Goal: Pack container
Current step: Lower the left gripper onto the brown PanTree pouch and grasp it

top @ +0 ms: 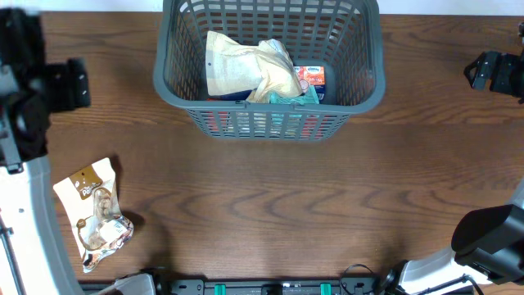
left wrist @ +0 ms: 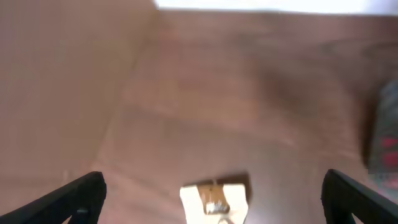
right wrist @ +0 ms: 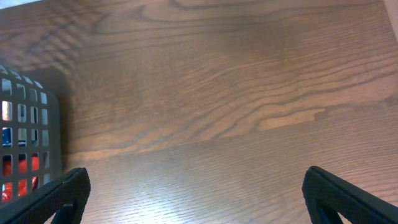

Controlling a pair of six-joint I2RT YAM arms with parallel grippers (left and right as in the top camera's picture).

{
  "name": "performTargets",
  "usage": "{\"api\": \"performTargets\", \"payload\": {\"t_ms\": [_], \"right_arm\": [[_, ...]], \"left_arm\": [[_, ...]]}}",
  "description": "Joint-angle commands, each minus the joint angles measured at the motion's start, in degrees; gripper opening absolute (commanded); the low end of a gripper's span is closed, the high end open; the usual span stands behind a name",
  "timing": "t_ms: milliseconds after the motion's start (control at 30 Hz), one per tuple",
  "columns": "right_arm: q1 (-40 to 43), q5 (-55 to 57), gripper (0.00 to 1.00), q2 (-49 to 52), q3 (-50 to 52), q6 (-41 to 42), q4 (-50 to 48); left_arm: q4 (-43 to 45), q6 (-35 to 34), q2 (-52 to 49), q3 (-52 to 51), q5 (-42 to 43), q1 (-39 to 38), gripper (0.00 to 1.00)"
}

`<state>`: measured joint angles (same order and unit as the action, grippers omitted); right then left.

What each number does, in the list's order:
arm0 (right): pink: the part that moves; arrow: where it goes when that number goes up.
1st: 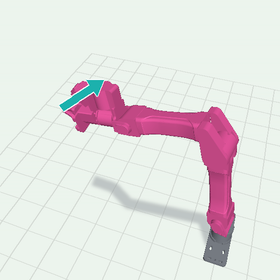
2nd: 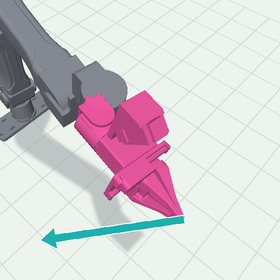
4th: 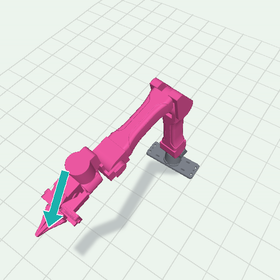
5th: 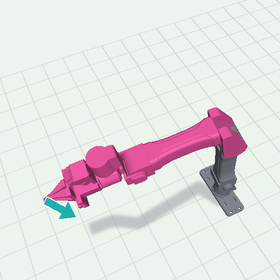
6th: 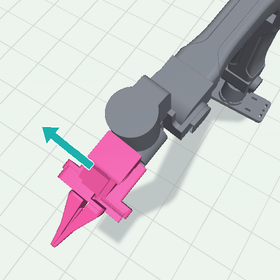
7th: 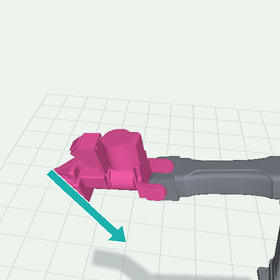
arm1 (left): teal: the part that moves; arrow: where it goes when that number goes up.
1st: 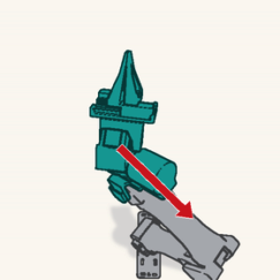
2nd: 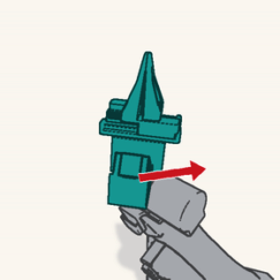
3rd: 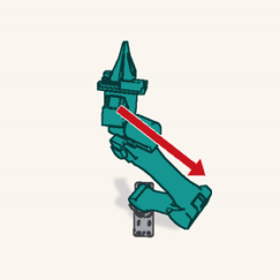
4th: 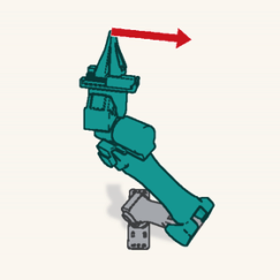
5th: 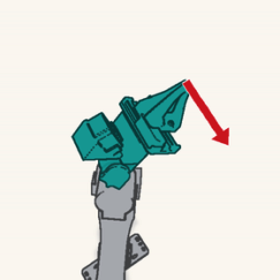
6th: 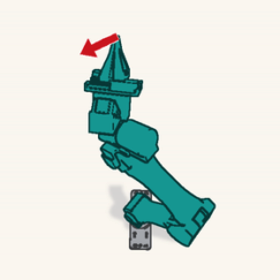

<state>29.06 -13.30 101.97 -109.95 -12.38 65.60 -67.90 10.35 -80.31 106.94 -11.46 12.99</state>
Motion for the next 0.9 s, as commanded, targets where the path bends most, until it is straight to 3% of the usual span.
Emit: {"api": "performTargets", "payload": {"t_ms": [0, 267, 400, 567, 867], "right_arm": [[-0.28, -0.48, 0.99, 0.07, 0.20, -0.55, 0.35], [-0.28, -0.48, 0.99, 0.07, 0.20, -0.55, 0.37], [-0.28, -0.48, 0.99, 0.07, 0.20, -0.74, 0.37], [-0.28, -0.48, 0.99, 0.07, 0.20, -0.98, 0.42], [-0.28, -0.50, 0.99, 0.07, 0.22, -0.96, 0.44]], "left_arm": [[1.36, -3.87, 2.99, -9.31, 3.26, 4.17, 0.99], [8.09, -11.67, 6.32, -34.73, 3.61, 12.39, 0.99], [12.02, -12.22, 5.18, -44.35, 5.31, 14.56, 0.99], [22.16, -16.52, 3.91, -55.25, 6.10, 15.93, 0.99], [34.21, -12.61, 2.19, -68.02, 6.75, 15.91, 0.99]]}}
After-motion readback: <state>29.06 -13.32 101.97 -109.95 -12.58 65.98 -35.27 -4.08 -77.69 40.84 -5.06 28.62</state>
